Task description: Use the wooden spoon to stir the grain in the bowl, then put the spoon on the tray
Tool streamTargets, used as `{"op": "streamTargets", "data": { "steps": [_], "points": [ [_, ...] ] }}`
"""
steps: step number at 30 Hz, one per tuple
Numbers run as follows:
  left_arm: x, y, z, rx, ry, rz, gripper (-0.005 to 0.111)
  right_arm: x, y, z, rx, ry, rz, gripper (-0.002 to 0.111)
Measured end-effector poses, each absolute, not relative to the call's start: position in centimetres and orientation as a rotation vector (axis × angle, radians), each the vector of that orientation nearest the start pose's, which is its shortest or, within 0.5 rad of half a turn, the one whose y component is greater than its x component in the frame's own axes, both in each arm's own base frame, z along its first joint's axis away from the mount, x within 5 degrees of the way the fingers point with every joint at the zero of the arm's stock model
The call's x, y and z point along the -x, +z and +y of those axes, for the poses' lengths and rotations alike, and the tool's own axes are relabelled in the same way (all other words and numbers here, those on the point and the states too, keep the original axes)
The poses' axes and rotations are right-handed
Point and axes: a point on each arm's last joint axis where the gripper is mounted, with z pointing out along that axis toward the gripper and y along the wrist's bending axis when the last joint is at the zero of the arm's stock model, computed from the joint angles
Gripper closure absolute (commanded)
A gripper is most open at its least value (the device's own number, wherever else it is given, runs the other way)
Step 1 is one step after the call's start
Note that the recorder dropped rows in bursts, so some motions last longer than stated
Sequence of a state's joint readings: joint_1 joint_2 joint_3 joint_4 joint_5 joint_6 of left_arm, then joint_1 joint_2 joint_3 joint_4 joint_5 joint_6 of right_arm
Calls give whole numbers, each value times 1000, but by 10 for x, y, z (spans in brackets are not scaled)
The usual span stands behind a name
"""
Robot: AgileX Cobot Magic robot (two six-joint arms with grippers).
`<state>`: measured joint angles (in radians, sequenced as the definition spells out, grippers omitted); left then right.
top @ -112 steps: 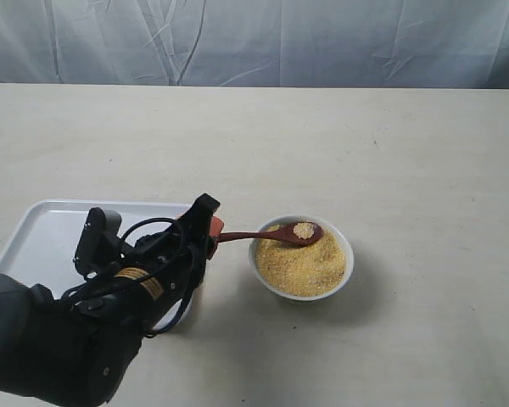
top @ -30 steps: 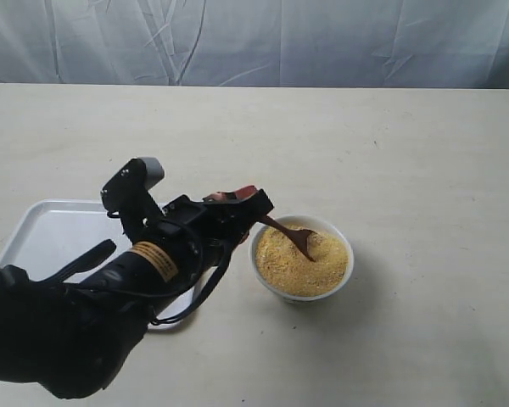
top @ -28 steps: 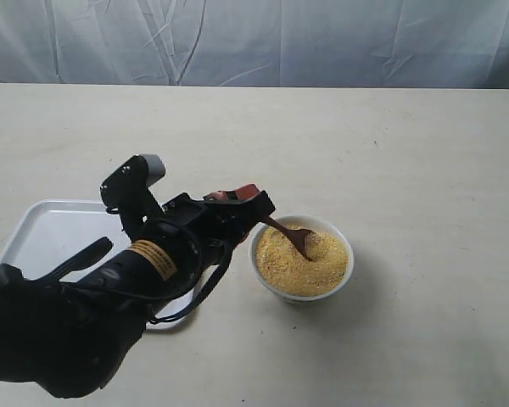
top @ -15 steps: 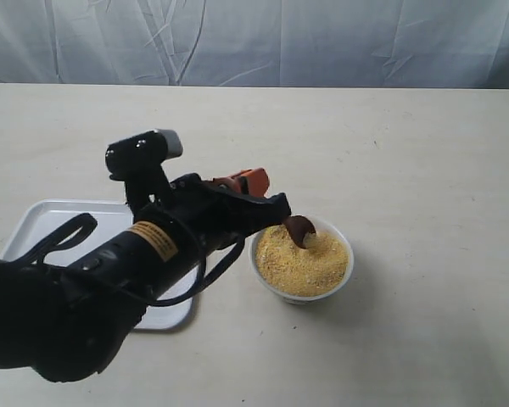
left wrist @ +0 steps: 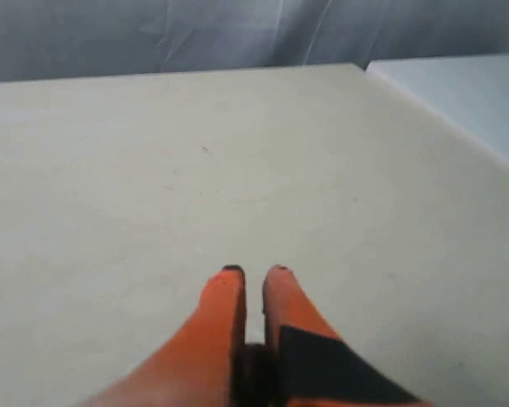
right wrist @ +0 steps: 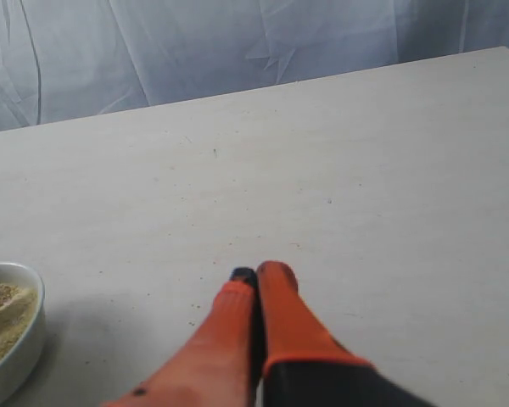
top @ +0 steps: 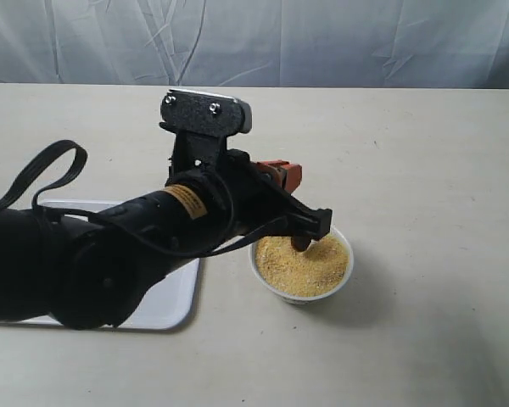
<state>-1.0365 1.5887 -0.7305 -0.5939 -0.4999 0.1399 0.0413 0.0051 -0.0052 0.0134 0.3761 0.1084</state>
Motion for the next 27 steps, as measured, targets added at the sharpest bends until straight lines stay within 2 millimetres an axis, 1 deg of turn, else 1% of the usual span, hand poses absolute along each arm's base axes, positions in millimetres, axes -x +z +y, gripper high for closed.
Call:
{"op": "streamTargets", "data": {
  "steps": [3,8,12,15,18,20,24,25,27],
  "points": [
    [-184,213,-264,-483,-663,1968,107,-53,181,3,-71,117,1860,108],
    [-183,211,-265,-501,-648,2004,107,-53,181,3,-71,117,1860,108],
    [-182,209,-266,-552,-636,2003,107,-53,181,3,-71,117,1860,108],
    [-184,198,-269,-573,-609,2021,107,-53,181,3,-71,117,1860,108],
    [-185,199,-270,-572,-610,2009,107,-53,181,3,-71,117,1860,108],
    [-182,209,-268,-572,-636,1997,107,-53,181,3,-71,117,1860,108],
    [-180,244,-267,-539,-711,1917,107,-53,181,3,-71,117,1860,108],
    [-180,247,-267,-539,-718,1913,107,-53,181,3,-71,117,1860,108],
    [-179,246,-268,-551,-726,1932,107,-53,181,3,-71,117,1860,108]
  ]
}}
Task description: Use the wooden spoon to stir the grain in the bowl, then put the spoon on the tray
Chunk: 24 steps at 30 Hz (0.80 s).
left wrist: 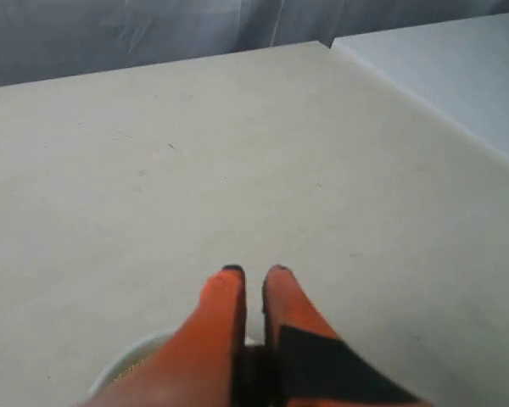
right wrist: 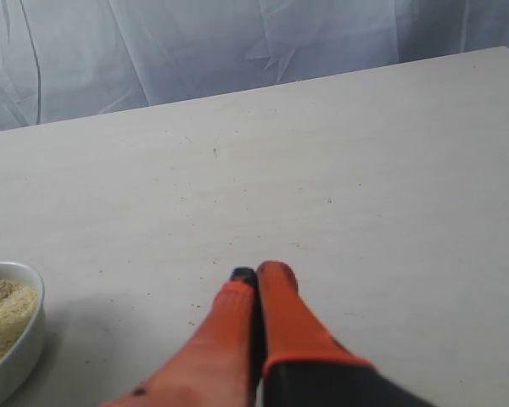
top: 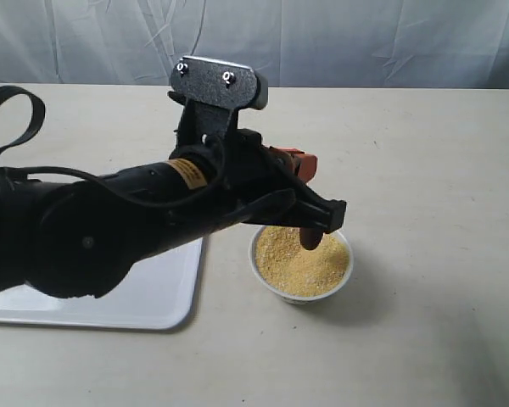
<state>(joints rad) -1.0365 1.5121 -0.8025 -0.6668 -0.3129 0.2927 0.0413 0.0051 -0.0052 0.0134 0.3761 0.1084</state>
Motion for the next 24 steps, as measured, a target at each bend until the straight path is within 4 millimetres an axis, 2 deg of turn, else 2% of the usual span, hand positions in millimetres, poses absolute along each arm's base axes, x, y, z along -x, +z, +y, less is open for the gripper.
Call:
{"op": "streamTargets", "data": {
  "steps": [8,11,24],
  "points": [
    [-181,216,-276,-578,-695,2043,107,-53,181,3,-71,117,1860,108],
    [-182,211,-278,-584,-685,2057,107,-53,181,3,-71,117,1860,108],
    [-184,210,-279,-656,-640,2011,107,-53,181,3,-69,116,1860,108]
  ]
}}
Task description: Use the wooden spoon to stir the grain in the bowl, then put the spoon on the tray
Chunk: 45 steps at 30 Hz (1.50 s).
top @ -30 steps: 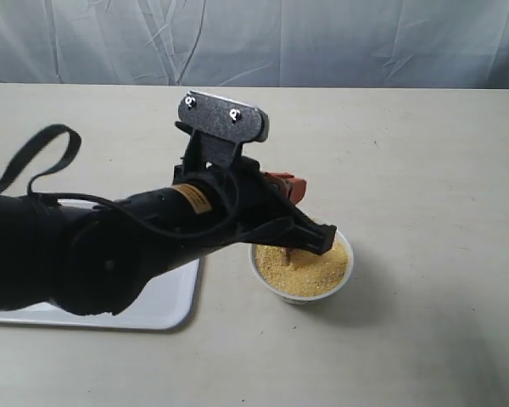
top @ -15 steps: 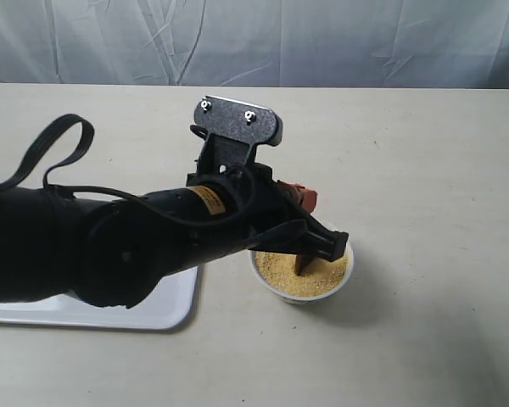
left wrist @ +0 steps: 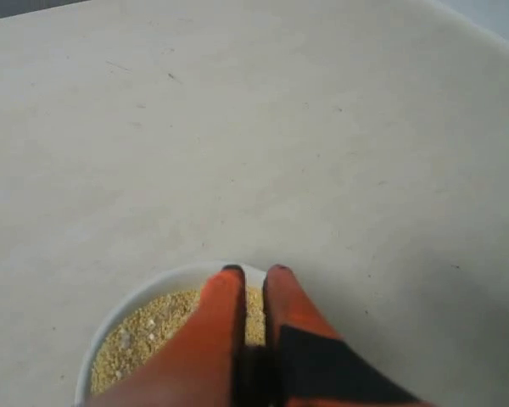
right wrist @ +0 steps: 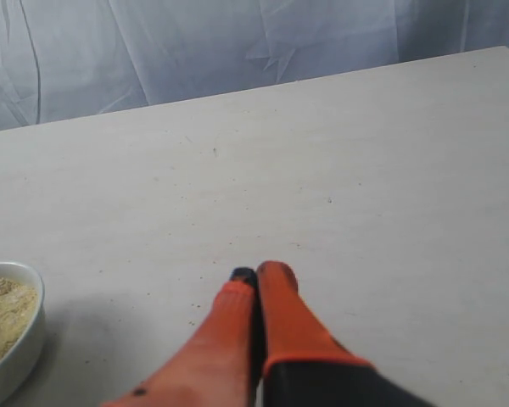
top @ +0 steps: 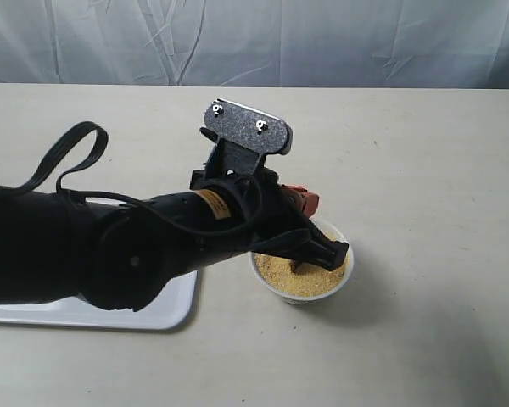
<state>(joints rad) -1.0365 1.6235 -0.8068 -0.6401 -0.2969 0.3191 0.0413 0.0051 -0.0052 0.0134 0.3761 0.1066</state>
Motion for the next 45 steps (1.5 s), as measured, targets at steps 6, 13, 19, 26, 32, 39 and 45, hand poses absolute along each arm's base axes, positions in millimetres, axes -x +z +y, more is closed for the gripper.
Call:
{"op": "streamTargets", "data": {
  "steps": [6,13,19,26,32,39,45],
  "points": [
    [-183,233,-272,-608,-676,1956,107,-53,181,3,-69,116,1860,108],
    [-205,242,-246,-487,-659,2010,107,-53,181,3,-71,117,1860,108],
    [-218,241,-233,-434,-633,2043,107,-53,181,3,-71,117,1860,108],
    [-217,239,-233,-423,-653,2076,107,-53,181,3,-69,116,1860,108],
    [-216,238,-233,-409,-665,2093,107,-53,181,3,-69,116,1860,108],
    [-218,224,-236,-407,-661,2158,107,-53,181,3,-71,117,1860,108],
    [-218,221,-237,-366,-675,2185,107,-53,181,3,-71,117,1860,108]
  ]
}}
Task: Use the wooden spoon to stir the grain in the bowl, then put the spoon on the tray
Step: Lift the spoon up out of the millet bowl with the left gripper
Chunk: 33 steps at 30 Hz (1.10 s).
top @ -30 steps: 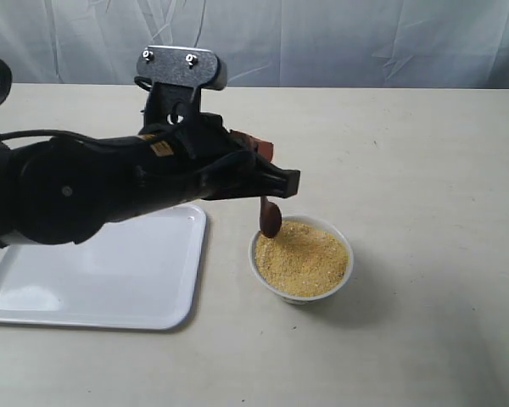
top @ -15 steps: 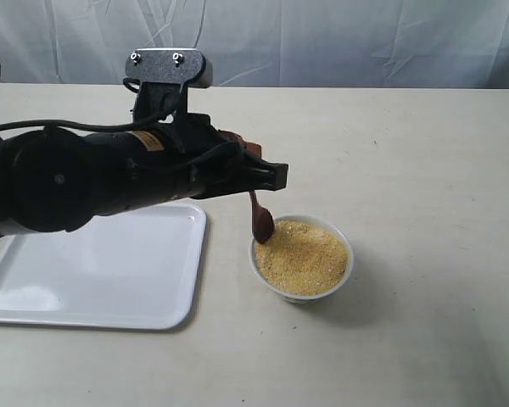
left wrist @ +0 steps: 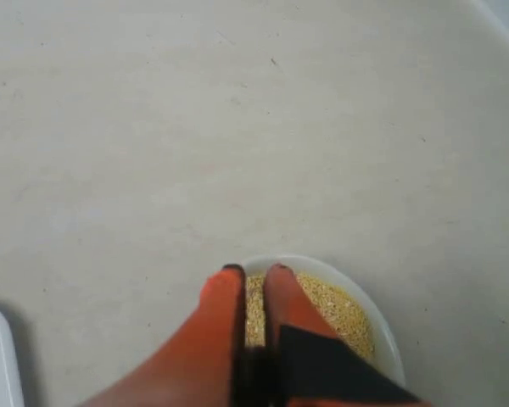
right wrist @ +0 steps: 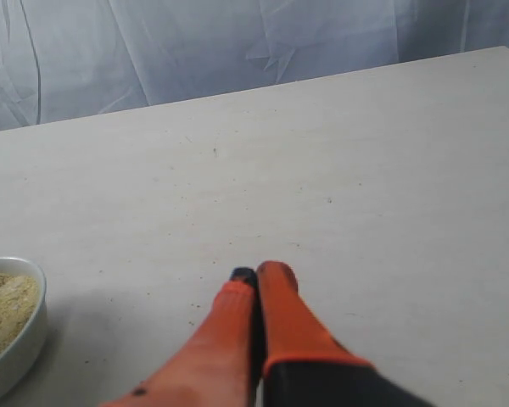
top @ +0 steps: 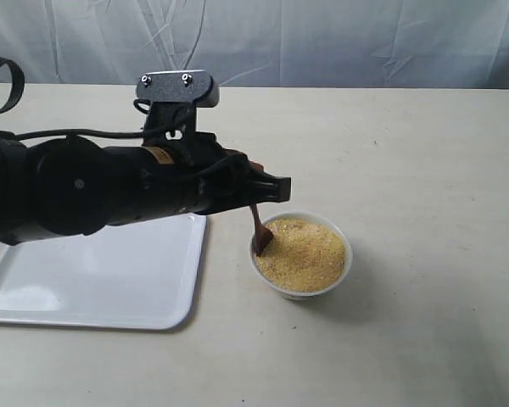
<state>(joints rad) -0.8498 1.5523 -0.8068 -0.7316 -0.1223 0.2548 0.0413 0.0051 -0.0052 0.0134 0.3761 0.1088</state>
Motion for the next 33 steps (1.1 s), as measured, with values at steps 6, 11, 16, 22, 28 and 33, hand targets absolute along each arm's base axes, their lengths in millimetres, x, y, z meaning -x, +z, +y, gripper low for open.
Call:
{"op": "streamTargets", "data": {
  "steps": [6,11,16,22,28,33],
  "points": [
    [-217,220,-237,-351,-688,2204,107,-53,181,3,-69,116,1860,108],
    [-217,222,-239,-339,-707,2216,107,-53,181,3,-69,116,1860,108],
    [-219,231,-245,-338,-748,2220,107,-53,181,3,-71,117,1860,108],
    [-221,237,-248,-304,-782,2217,107,-53,181,3,-71,117,1860,108],
    [-221,239,-249,-301,-794,2221,107,-53,181,3,-69,116,1860,108],
    [-223,252,-252,-300,-821,2188,107,-53,181,3,-69,116,1860,108]
  ]
}}
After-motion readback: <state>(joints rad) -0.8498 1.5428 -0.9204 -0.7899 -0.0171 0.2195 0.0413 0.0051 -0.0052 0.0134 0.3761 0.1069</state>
